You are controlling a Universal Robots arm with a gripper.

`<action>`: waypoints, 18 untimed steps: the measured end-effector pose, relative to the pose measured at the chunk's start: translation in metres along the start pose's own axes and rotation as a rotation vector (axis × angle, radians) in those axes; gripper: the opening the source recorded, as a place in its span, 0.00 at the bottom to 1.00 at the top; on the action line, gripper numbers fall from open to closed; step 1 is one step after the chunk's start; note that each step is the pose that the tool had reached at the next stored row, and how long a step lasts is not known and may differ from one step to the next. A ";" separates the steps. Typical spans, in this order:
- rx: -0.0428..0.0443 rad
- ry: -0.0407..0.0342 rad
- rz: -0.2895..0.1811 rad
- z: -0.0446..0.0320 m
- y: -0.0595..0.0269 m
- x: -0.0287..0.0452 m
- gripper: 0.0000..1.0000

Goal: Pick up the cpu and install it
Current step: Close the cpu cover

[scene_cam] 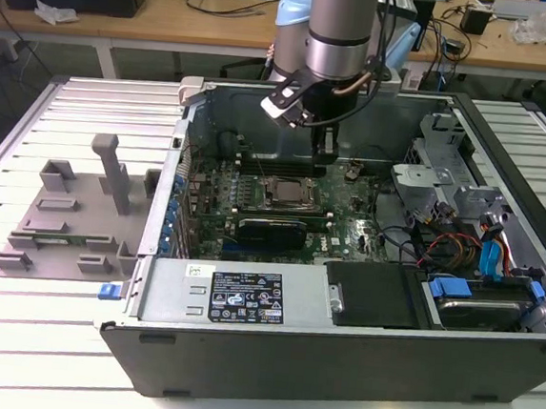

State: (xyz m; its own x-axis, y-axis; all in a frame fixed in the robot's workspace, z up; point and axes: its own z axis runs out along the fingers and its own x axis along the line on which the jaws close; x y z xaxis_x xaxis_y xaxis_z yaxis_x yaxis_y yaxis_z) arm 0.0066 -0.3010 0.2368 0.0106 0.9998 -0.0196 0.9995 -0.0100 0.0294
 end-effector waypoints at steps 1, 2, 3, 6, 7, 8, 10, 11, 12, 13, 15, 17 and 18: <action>0.0000 0.0000 0.000 0.0000 -0.0008 0.0000 0.11; 0.0000 0.0000 0.000 0.0000 -0.0017 0.0000 0.11; 0.0000 0.0000 0.000 0.0000 -0.0025 0.0000 0.11; -0.0001 0.0001 0.000 0.0000 -0.0051 0.0000 0.11; -0.0001 0.0001 0.000 -0.0001 -0.0056 0.0000 0.11; -0.0001 0.0001 0.000 -0.0001 -0.0065 0.0000 0.11; -0.0001 0.0001 0.000 -0.0001 -0.0082 0.0000 0.11; -0.0001 0.0000 0.000 -0.0001 -0.0088 -0.0001 0.11; 0.0000 -0.0001 0.000 -0.0002 -0.0097 -0.0001 0.11; -0.0001 0.0000 0.000 -0.0002 -0.0109 -0.0001 0.11; 0.0000 0.0001 0.000 -0.0002 -0.0128 -0.0001 0.11; -0.0001 0.0000 0.000 -0.0003 -0.0154 -0.0001 0.11; -0.0001 0.0001 0.000 -0.0003 -0.0162 -0.0001 0.11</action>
State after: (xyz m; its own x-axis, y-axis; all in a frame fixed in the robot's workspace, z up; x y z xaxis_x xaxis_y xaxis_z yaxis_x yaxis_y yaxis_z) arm -0.0096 -0.3010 0.2366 0.0107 0.9998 -0.0195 0.9995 -0.0101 0.0296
